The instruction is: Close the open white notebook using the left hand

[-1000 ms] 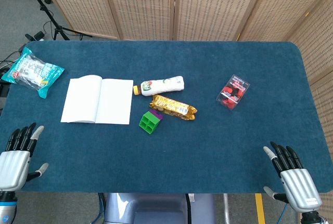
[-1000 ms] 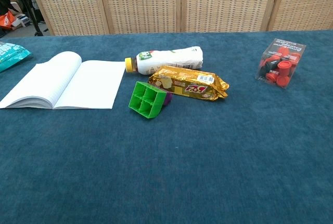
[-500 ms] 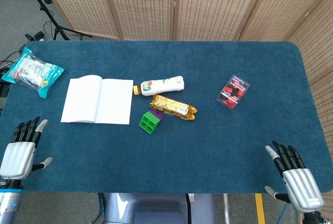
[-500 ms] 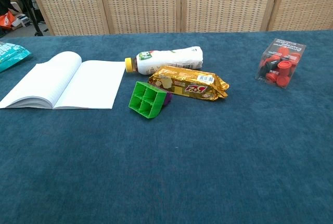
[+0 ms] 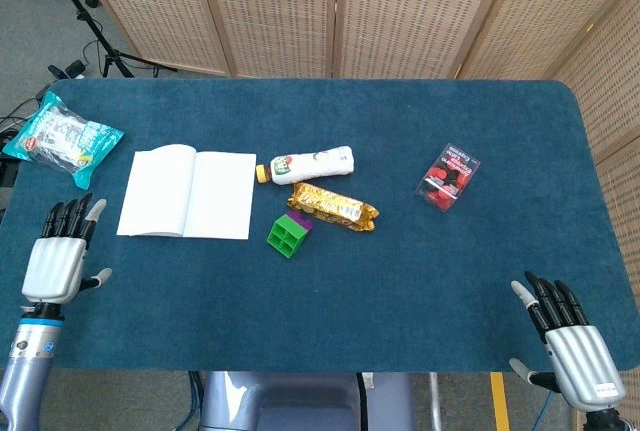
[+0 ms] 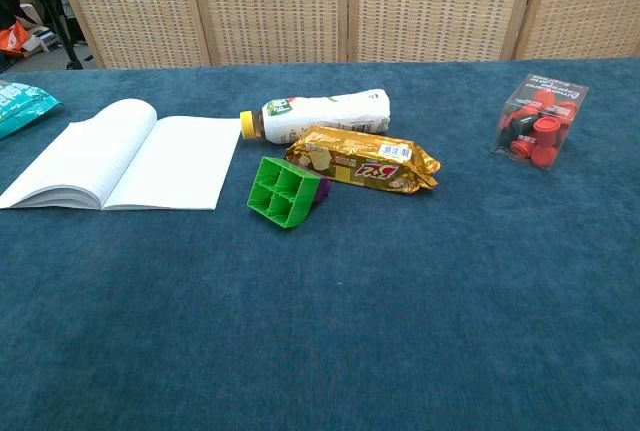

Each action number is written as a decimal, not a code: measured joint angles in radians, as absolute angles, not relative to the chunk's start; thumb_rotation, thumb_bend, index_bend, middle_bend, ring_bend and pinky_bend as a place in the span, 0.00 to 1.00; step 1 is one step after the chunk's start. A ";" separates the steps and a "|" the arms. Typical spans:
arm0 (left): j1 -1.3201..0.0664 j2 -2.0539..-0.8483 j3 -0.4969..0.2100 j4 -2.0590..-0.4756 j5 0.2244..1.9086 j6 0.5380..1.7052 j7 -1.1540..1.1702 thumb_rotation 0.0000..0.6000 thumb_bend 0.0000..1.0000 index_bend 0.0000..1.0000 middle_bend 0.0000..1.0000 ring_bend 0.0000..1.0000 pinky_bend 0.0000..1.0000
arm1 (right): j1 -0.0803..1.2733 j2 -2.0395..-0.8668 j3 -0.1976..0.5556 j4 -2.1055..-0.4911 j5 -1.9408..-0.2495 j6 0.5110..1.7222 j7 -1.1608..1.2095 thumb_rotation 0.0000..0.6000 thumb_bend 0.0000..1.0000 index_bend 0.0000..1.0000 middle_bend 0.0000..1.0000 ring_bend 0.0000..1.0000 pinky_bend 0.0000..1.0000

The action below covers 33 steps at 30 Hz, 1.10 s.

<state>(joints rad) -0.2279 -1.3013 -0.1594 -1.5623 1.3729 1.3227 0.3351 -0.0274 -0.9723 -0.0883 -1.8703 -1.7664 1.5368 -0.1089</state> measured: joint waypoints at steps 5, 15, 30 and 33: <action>-0.270 -1.352 -0.173 -1.495 1.348 1.285 0.339 1.00 0.03 0.00 0.00 0.00 0.00 | -0.026 -0.972 -0.086 -1.870 -1.762 1.537 -0.104 1.00 0.04 0.00 0.00 0.00 0.00; -0.329 -1.420 -0.185 -1.381 1.303 1.214 0.337 1.00 0.04 0.00 0.00 0.00 0.00 | -0.025 -0.969 -0.085 -1.867 -1.757 1.534 -0.091 1.00 0.04 0.00 0.00 0.00 0.00; -0.406 -1.502 -0.186 -1.199 1.282 1.144 0.329 1.00 0.05 0.00 0.00 0.00 0.00 | -0.019 -0.975 -0.081 -1.863 -1.745 1.521 -0.097 1.00 0.04 0.00 0.00 0.00 0.00; -0.419 -1.519 -0.185 -1.170 1.285 1.140 0.328 1.00 0.05 0.00 0.00 0.00 0.00 | -0.019 -0.975 -0.081 -1.862 -1.744 1.520 -0.097 1.00 0.04 0.00 0.00 0.00 0.00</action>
